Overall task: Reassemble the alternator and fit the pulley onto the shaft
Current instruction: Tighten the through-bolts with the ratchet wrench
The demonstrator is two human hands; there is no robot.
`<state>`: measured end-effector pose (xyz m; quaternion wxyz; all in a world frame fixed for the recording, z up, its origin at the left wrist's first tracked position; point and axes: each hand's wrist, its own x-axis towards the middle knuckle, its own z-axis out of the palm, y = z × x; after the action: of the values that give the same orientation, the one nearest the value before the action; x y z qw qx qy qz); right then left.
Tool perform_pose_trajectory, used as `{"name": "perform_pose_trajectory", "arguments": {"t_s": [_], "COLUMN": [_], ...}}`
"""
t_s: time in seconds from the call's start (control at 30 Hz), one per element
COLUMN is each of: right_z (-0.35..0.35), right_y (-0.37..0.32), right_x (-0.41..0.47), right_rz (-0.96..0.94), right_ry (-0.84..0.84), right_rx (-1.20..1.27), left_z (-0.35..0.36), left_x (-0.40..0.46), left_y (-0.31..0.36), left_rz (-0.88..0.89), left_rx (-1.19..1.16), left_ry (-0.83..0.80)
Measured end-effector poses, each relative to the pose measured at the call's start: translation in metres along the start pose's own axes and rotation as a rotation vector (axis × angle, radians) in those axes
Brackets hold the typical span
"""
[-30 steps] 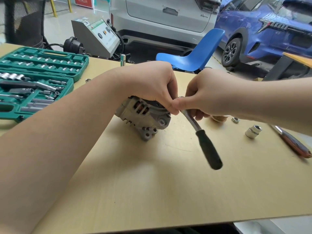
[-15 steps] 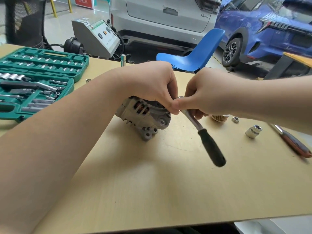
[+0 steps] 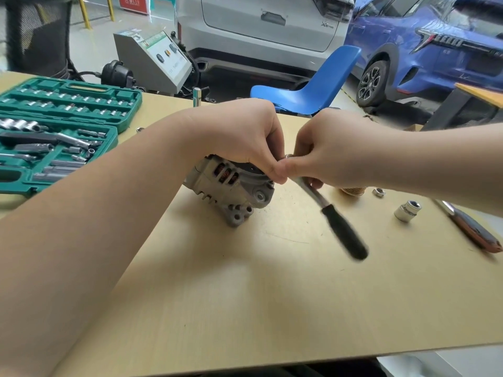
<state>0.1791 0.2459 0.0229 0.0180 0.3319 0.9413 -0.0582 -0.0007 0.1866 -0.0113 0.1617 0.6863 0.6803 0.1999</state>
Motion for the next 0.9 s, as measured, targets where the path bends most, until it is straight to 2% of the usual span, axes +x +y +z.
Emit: {"name": "perform_pose_trajectory", "arguments": {"t_s": [0.1, 0.17, 0.23, 0.33, 0.4, 0.43, 0.5, 0.6, 0.63, 0.67, 0.7, 0.8, 0.9], "right_z": [0.0, -0.002, -0.002, 0.0, 0.001, 0.001, 0.001, -0.001, -0.002, -0.002, -0.002, -0.002, 0.002], "right_y": [0.01, 0.016, 0.014, 0.003, 0.0, 0.0, 0.006, 0.019, 0.024, 0.026, 0.025, 0.012, 0.006], "right_x": [-0.004, -0.004, -0.005, -0.002, -0.001, -0.001, -0.002, -0.004, -0.003, -0.003, -0.002, -0.002, 0.001], "right_rz": [-0.412, -0.561, -0.433, -0.038, 0.067, 0.057, -0.076, -0.557, -0.676, -0.705, -0.644, -0.188, -0.012], "right_ry": [0.124, 0.119, 0.109, 0.008, -0.018, -0.012, 0.045, 0.175, 0.183, 0.178, 0.165, 0.032, -0.023], "right_rx": [-0.419, -0.528, -0.401, 0.013, 0.149, 0.128, -0.04, -0.363, -0.435, -0.458, -0.426, -0.103, 0.121], "left_z": [0.0, 0.0, 0.0, -0.001, -0.001, -0.001, -0.001, 0.0, 0.0, 0.0, 0.0, 0.0, 0.0], "left_x": [-0.001, -0.001, -0.001, -0.001, 0.0, 0.0, -0.001, -0.002, -0.001, -0.001, 0.0, 0.0, 0.001], "left_y": [-0.001, 0.0, -0.001, -0.001, 0.0, -0.001, -0.002, -0.002, -0.001, -0.001, -0.001, -0.002, -0.002], "left_rz": [0.006, 0.002, 0.011, 0.015, 0.009, 0.012, 0.027, 0.024, 0.019, 0.015, 0.014, 0.017, 0.013], "left_rx": [-0.009, -0.024, -0.028, -0.022, -0.007, -0.003, -0.006, -0.018, -0.022, -0.022, -0.019, -0.007, -0.014], "left_ry": [-0.003, -0.008, -0.004, 0.0, 0.005, 0.004, 0.005, 0.005, -0.002, -0.006, -0.004, 0.006, -0.005]}}
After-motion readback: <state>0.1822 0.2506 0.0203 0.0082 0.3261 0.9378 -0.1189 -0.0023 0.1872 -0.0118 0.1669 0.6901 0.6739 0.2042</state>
